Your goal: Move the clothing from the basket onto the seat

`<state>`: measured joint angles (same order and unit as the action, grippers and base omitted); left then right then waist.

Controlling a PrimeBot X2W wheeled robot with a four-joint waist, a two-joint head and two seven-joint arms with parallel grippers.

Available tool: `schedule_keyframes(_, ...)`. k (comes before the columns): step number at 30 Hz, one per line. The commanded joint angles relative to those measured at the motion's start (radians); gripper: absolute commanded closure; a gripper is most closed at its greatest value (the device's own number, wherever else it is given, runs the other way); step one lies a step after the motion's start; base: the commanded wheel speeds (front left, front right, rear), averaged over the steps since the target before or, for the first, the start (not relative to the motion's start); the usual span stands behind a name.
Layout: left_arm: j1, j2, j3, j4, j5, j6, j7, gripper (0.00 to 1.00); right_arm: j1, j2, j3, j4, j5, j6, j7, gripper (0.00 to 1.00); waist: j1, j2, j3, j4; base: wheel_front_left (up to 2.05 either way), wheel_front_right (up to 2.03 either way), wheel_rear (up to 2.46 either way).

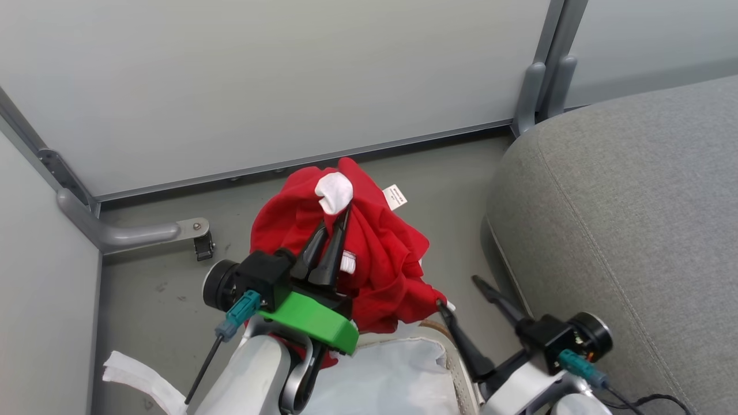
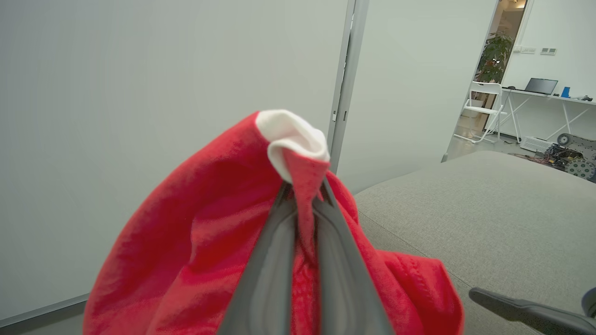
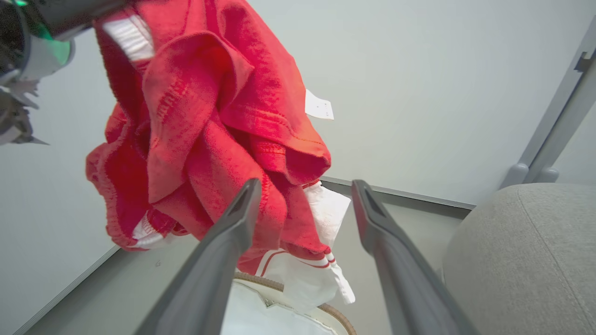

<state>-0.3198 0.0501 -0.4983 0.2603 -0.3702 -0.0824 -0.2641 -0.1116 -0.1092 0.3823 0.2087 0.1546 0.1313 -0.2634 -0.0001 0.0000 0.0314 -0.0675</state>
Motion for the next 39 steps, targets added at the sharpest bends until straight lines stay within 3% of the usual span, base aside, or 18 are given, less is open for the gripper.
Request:
schedule_keyframes(1,-0.021,0.001,-0.001,-0.006,-0.006,0.004,-0.001,1.00,-0.012,-0.013,0.033,-0.009,0.006,-0.001,-0.002,0.00,0.0001,0.0000,0.001,0.002,0.00,0.00,0.00)
schedule_keyframes(5,-0.027,0.001,-0.007,-0.009,-0.009,0.007,-0.001,1.00,-0.040,-0.025,0.116,-0.010,0.008,-0.001,-0.002,0.00,0.0001,0.0000,0.003,0.010,0.00,0.00,0.00)
schedule_keyframes(16,-0.036,0.001,-0.048,-0.016,-0.023,0.019,-0.001,1.00,-0.112,0.017,0.186,0.032,-0.016,-0.001,-0.002,0.00,0.0001,0.0000,0.009,0.033,0.00,0.00,0.00)
schedule_keyframes(39,-0.074,0.001,-0.229,-0.038,-0.088,0.042,-0.001,1.00,-0.232,0.058,0.185,0.151,-0.044,-0.001,-0.002,0.00,0.0001,0.0000,0.012,0.100,0.00,0.00,0.00)
